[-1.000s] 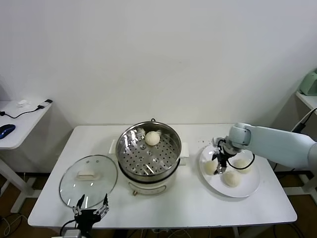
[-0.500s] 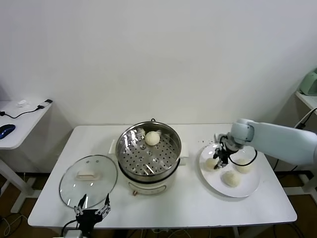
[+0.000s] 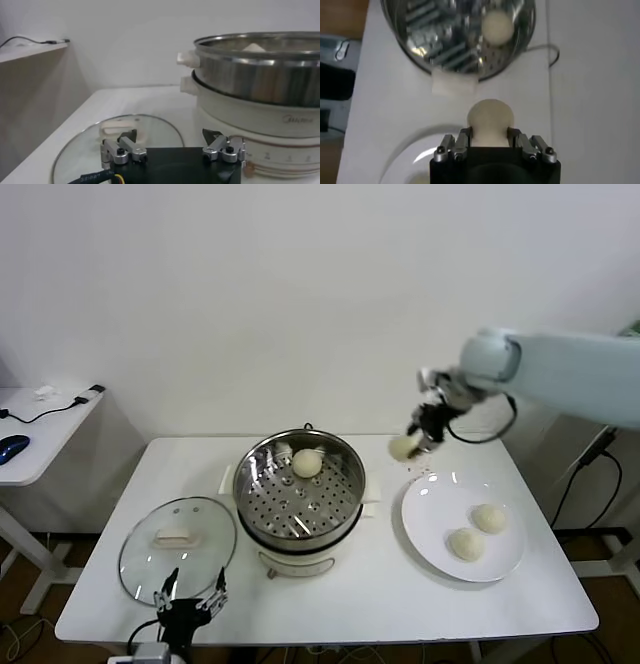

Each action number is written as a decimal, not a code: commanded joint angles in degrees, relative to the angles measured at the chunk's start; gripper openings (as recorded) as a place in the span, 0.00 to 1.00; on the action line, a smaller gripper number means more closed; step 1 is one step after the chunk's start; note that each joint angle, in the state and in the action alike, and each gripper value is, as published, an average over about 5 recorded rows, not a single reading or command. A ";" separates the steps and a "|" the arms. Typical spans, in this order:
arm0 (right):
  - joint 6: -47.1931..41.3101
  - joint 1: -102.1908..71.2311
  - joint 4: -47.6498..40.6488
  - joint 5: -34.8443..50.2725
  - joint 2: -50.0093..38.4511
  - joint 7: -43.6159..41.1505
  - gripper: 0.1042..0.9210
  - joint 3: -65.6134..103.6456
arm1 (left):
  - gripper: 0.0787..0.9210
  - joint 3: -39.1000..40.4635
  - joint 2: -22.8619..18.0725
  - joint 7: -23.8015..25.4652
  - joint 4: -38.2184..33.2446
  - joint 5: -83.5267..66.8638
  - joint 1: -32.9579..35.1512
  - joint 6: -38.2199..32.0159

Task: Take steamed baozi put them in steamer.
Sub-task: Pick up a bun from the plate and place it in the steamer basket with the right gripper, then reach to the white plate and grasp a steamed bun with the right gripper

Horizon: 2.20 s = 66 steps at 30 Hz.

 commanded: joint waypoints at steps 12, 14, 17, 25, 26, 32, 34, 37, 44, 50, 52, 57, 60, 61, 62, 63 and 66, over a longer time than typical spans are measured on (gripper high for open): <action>-10.72 -8.79 -4.41 14.28 31.31 14.89 0.49 6.96 | 0.88 -0.07 -0.06 -0.06 -0.80 -0.13 -0.57 0.05; -11.26 -11.73 -7.20 12.19 32.54 15.75 0.49 7.52 | 0.88 -0.15 -0.07 -0.04 -0.83 -0.31 -0.54 0.17; -11.99 -15.56 -10.94 9.32 33.99 16.80 0.49 7.97 | 0.88 -0.19 -0.10 -0.04 -0.75 -0.49 -0.54 0.28; -13.01 -19.79 -13.52 6.53 34.51 17.65 0.49 7.52 | 0.88 -0.15 0.00 -0.11 -0.22 -0.82 -0.63 0.26; -13.14 -20.03 -13.46 6.49 34.49 17.77 0.49 7.59 | 0.88 -0.12 0.01 -0.12 -0.13 -0.83 -0.67 0.27; -13.60 -20.54 -13.69 6.17 34.87 17.91 0.49 7.76 | 0.88 -0.10 0.16 -0.11 0.07 -0.87 -0.85 0.45; -13.67 -20.50 -13.64 5.93 34.86 17.80 0.51 7.55 | 0.88 -0.09 0.23 -0.10 0.07 -0.88 -0.84 0.54; -13.69 -20.54 -13.40 5.74 34.60 17.70 0.58 7.55 | 0.88 -0.03 0.33 -0.06 0.03 -0.88 -0.75 0.68; -12.19 -19.53 -12.13 4.26 32.15 15.74 0.82 8.87 | 0.88 0.16 0.21 -0.07 -0.23 -0.75 -0.35 0.71; -3.23 -11.21 -10.01 1.39 25.03 6.56 0.88 9.04 | 0.88 0.05 0.14 -0.03 -0.83 -0.57 0.06 0.73; -0.23 -7.55 -8.92 2.41 21.42 2.56 0.88 8.13 | 0.88 -0.02 0.10 -0.01 -0.99 -0.54 0.09 0.75; 5.60 2.58 -4.86 0.32 7.77 -7.16 0.88 2.67 | 0.88 -0.15 0.13 -0.01 -0.93 -0.47 0.03 0.70; 8.32 6.86 -1.19 -4.44 -0.80 -10.45 0.88 -3.02 | 0.88 -0.14 0.33 0.00 -0.70 -0.39 -0.02 0.53; 9.03 7.62 0.12 -6.46 -3.33 -10.89 0.88 -4.88 | 0.88 -0.18 0.37 -0.01 -0.64 -0.41 -0.06 0.49; 9.62 8.07 1.50 -8.91 -6.02 -11.09 0.88 -6.87 | 0.88 -0.24 0.39 -0.01 -0.59 -0.45 -0.11 0.45; 9.96 8.03 2.71 -11.24 -8.49 -10.97 0.88 -8.57 | 0.88 -0.32 0.36 -0.02 -0.55 -0.49 -0.18 0.45; 10.22 5.35 5.41 -17.77 -15.46 -10.10 0.88 -12.18 | 0.88 -0.57 0.25 -0.01 -0.54 -0.60 -0.37 0.50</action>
